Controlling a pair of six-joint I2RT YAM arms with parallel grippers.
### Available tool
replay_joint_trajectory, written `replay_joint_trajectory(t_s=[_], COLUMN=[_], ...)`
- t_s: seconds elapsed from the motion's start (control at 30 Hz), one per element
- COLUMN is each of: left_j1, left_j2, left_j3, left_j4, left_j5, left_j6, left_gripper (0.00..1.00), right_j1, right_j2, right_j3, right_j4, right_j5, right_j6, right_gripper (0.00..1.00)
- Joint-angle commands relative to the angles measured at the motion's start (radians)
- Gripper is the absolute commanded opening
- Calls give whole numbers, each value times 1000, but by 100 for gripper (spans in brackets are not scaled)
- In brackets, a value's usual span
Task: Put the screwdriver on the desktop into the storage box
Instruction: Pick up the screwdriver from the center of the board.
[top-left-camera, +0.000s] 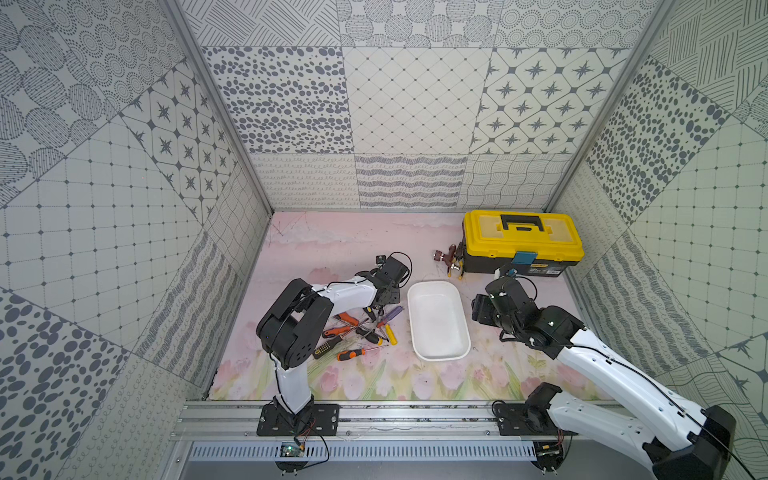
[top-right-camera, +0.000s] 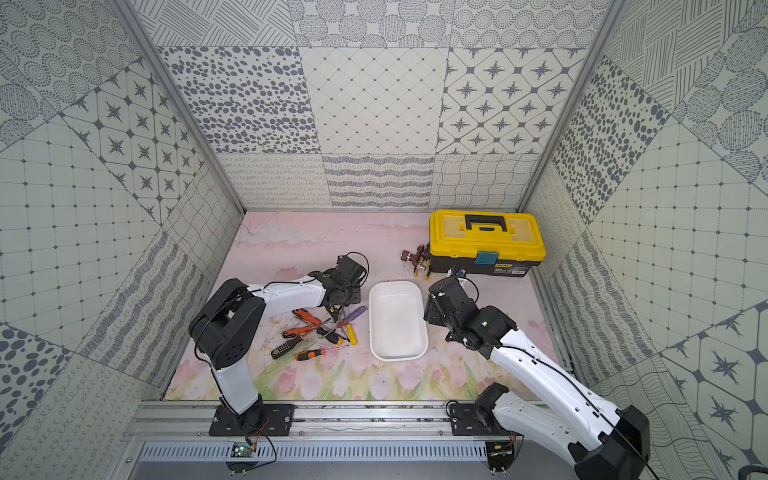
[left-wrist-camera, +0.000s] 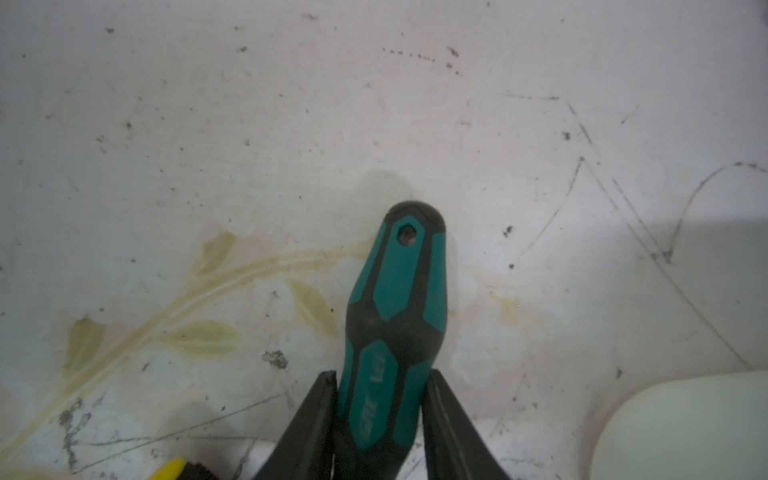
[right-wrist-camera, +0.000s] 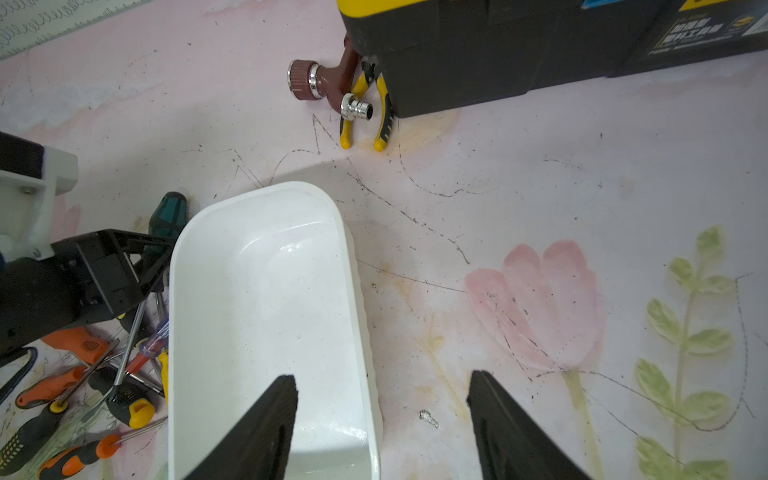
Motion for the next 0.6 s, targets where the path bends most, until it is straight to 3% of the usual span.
replay_joint_trajectory(t_s=[0.0,0.33,0.47,0.57], left_j1=[1,-1,0,1], left_j2=[24,-82,-252,-434], left_j3=[32,99,97,37], left_j4=[-63,-125,-170,-131], left_j5=[-116,-202,-212,-102], left_j6=[9,15,-23,-86], left_gripper=[31,1,0,0], right_j1=[30,81,102,102], right_j2=[-34,30,20,-3], right_j3=[-29,-49,-70,-116], right_j4=[90,291,438,623], right_j5=[5,-269,-413,-582], right_j6=[28,-6,-12,7], right_gripper=[70,69,70,72])
